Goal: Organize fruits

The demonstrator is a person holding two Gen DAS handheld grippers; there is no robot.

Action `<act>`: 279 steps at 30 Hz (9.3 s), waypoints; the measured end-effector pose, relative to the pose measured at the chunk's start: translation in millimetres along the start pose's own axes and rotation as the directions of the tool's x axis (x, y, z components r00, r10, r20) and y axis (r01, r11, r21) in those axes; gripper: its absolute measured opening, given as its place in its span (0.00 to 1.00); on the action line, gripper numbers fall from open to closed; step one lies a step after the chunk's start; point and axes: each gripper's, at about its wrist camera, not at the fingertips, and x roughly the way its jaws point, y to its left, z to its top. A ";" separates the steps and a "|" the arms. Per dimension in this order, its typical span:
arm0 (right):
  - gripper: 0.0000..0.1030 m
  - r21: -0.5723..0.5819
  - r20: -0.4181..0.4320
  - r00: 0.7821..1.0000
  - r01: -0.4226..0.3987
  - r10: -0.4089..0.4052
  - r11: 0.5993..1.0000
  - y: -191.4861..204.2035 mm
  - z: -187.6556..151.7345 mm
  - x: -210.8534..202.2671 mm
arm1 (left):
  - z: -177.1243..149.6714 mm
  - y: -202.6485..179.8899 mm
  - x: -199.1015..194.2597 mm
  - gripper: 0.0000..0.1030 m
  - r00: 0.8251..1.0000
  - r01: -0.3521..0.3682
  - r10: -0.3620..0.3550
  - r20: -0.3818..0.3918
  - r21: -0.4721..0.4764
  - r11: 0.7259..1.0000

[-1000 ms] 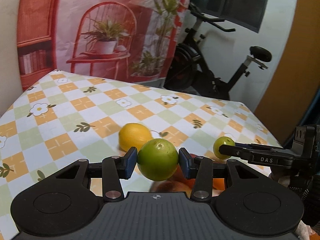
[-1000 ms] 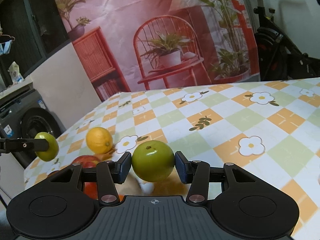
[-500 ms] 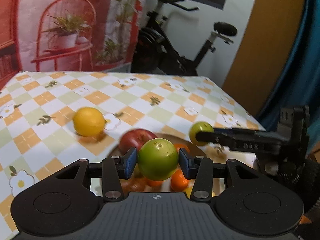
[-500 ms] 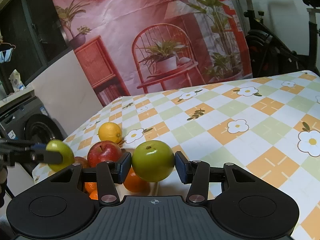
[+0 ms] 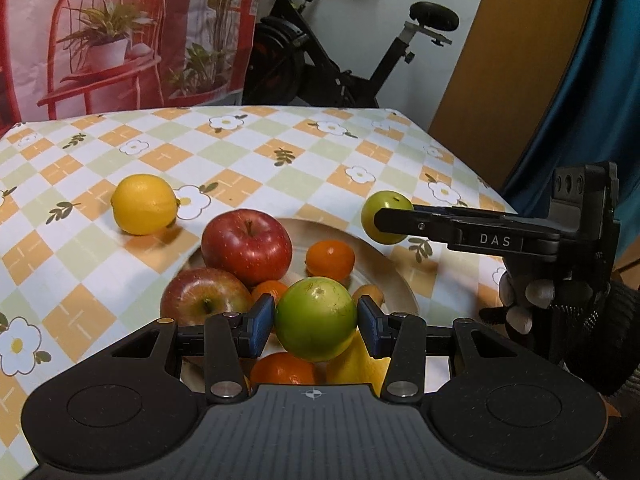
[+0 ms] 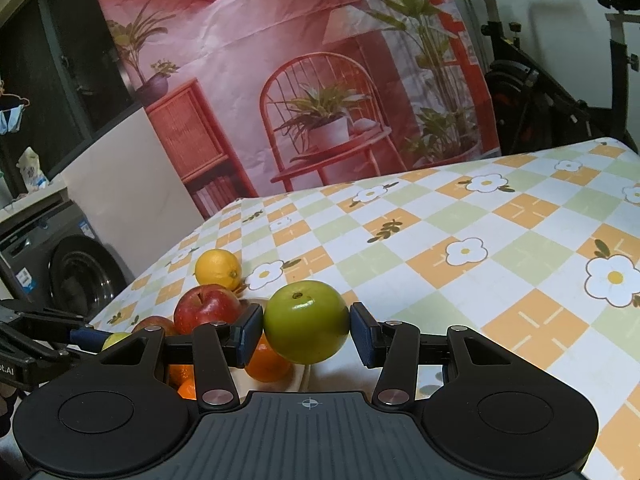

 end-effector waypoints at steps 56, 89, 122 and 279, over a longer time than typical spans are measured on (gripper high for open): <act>0.44 -0.056 -0.116 0.981 -0.166 0.159 0.985 49.1 3.1 35.0 | 3.7 52.2 -45.0 0.47 0.943 -0.207 0.273 0.190 -0.307 0.929; 0.46 0.024 0.045 0.997 0.069 -0.070 0.997 1.1 17.6 23.0 | 16.2 70.6 -49.4 0.48 0.902 -0.318 0.387 0.190 -0.313 0.895; 0.48 -0.305 -0.264 0.964 -0.042 -0.042 0.951 99.0 90.5 153.6 | 56.8 158.4 -24.7 0.48 0.921 -0.313 0.364 0.141 -0.292 0.904; 1.00 -0.102 0.065 0.938 0.347 -0.341 0.932 141.8 29.4 -90.5 | 2.5 -32.7 -121.7 0.91 0.852 -0.400 0.396 0.343 -0.060 0.914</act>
